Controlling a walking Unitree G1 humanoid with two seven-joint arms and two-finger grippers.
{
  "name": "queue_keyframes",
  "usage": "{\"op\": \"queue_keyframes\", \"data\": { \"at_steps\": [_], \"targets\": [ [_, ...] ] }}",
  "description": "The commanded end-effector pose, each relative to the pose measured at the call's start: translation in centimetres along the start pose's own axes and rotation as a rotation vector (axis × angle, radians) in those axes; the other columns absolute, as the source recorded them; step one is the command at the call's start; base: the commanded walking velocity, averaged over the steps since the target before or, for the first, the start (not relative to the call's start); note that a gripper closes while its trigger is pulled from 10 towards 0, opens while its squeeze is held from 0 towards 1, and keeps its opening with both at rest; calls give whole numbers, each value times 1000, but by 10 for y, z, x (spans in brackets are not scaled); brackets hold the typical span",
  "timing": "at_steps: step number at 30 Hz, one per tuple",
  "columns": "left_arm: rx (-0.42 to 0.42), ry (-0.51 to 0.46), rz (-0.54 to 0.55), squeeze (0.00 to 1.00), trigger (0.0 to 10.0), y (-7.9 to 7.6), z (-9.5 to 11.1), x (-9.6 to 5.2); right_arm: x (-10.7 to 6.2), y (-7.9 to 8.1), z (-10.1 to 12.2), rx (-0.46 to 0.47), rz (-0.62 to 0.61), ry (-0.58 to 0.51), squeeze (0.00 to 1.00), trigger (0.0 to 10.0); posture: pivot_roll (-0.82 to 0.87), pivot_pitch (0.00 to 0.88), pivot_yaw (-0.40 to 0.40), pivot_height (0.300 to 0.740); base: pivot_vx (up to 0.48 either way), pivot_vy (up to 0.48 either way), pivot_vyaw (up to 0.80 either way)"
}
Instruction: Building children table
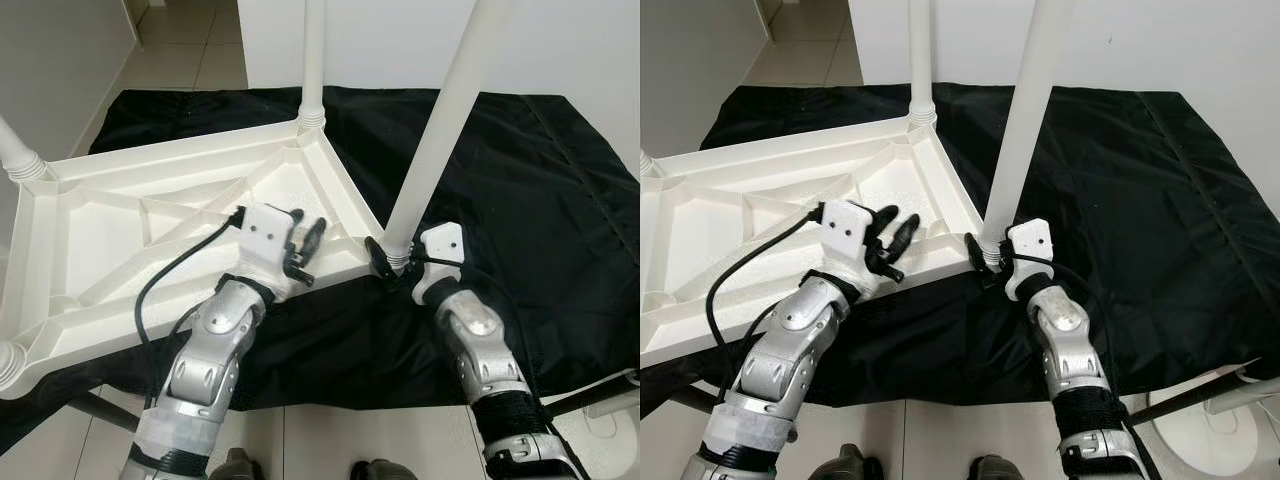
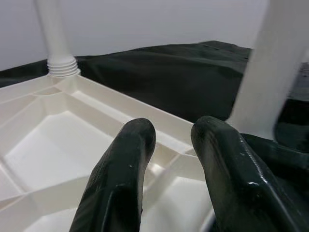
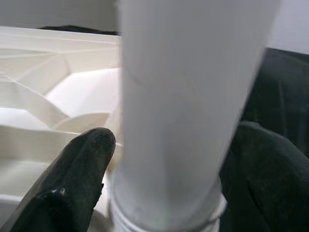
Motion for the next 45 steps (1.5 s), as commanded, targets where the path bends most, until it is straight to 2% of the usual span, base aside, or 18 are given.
{"op": "queue_keyframes", "data": {
  "at_steps": [1,8,11,22,23,24,26,27,28,29,30,31,32,33,41,42,44,45],
  "targets": [
    [-3,121,-424,0,10000,-26,-8,-7,1,0,-2,18,33,-2,0,10000,-23,0,-2,740,0,0,0],
    [0,180,-452,0,10000,-34,-12,-2,13,-6,1,1,178,-45,0,10000,-20,0,11,740,0,0,0],
    [28,206,-473,0,10000,-34,-13,-3,16,-12,0,-17,198,-34,0,10000,-19,0,13,740,0,0,0],
    [7,241,-540,0,10000,-43,-12,-8,25,-26,-1,-40,243,-22,0,10000,-27,0,36,740,0,0,0],
    [4,246,-543,0,10000,-43,-13,-8,26,-27,-2,-38,248,-17,0,9765,-28,0,35,740,0,0,0],
    [4,251,-552,0,10000,-43,-13,-8,27,-27,-2,-33,258,-15,0,9020,-26,0,32,740,0,0,0],
    [5,254,-560,0,10000,-43,-13,-8,27,-27,-3,-30,264,-14,0,9020,-26,0,32,740,0,0,0],
    [7,256,-563,0,10000,-42,-13,-8,29,-26,-3,-29,277,-15,0,6000,-23,0,31,740,0,0,0],
    [8,256,-565,0,10000,-42,-13,-8,30,-25,-4,-28,286,-16,0,5176,-23,0,31,740,0,0,0],
    [8,256,-565,0,10000,-42,-13,-8,30,-25,-4,-28,286,-16,0,5176,-23,0,31,740,0,0,0],
    [14,256,-560,0,10000,-41,-13,-7,31,-24,-4,-28,294,-14,0,4157,-20,0,28,740,0,0,0],
    [16,254,-551,0,10000,-39,-12,-7,33,-23,-4,-22,303,-13,0,1294,-18,0,25,740,0,0,0],
    [16,254,-551,0,10000,-39,-12,-7,33,-23,-4,-22,303,-13,0,1294,-18,0,25,740,0,0,0],
    [18,252,-542,0,10000,-38,-12,-7,33,-23,-4,-24,307,-11,0,0,-16,0,23,740,0,0,0],
    [27,255,-528,0,10000,-37,-14,-8,32,-25,-9,-17,308,8,0,0,-9,0,1,740,0,0,0],
    [28,254,-522,0,10000,-37,-14,-8,31,-25,-11,-20,301,18,0,2549,-11,0,-5,740,0,0,0],
    [28,254,-522,0,10000,-37,-14,-8,31,-25,-11,-20,301,18,0,2549,-11,0,-5,740,0,0,0],
    [27,252,-517,0,10000,-37,-15,-8,30,-25,-13,-8,290,21,0,10000,-12,0,-8,740,0,0,0]
  ]
}}
Point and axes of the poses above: a point about 5 cm out from each wrist's last joint towards the gripper, its own x axis pointing out of the wrist towards the gripper, its own z axis along the axis of the wrist's last joint, y = z × x, the point moved 1 cm from there along x, pointing out of the wrist towards the gripper, and after that the axes turned 14 degrees about -x, right-handed, at the moved point
